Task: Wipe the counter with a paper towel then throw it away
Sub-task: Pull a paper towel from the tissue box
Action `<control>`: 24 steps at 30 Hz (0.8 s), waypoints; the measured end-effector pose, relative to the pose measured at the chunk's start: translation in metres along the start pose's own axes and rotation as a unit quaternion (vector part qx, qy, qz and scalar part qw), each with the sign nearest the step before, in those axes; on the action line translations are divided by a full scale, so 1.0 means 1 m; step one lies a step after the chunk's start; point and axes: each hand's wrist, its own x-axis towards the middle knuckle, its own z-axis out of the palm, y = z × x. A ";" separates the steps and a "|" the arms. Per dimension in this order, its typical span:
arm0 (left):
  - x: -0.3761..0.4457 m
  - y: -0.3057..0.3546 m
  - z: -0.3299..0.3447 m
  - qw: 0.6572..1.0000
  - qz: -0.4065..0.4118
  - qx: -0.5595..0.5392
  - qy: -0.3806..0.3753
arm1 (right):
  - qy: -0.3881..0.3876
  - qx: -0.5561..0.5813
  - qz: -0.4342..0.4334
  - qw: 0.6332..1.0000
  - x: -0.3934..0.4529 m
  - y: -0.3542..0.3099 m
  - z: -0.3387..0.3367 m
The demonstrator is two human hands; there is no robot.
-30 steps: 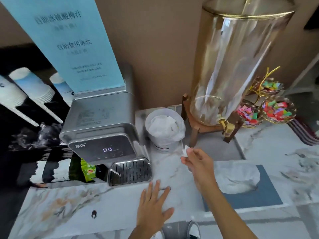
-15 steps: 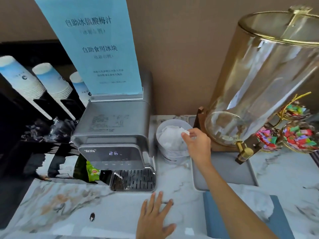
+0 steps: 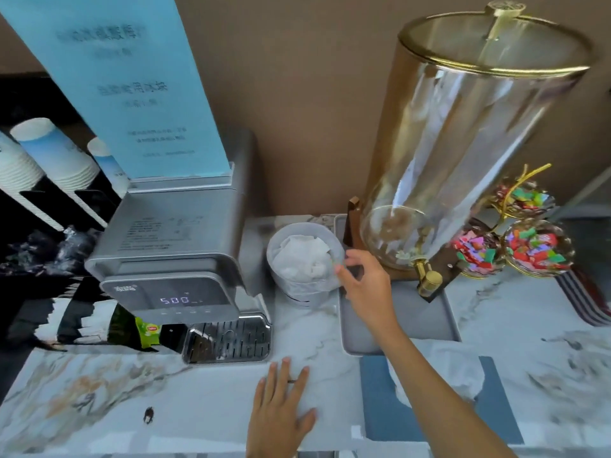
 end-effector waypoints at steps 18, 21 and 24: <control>0.090 0.158 -0.023 0.972 -0.073 -0.220 0.029 | 0.105 -0.076 0.250 0.960 -0.099 0.158 -0.178; 0.093 0.162 -0.026 0.967 -0.105 -0.230 0.021 | 0.069 -0.104 0.266 0.956 -0.099 0.155 -0.172; 0.094 0.166 -0.027 0.944 -0.117 -0.306 0.024 | 0.041 -0.124 0.271 0.954 -0.098 0.154 -0.166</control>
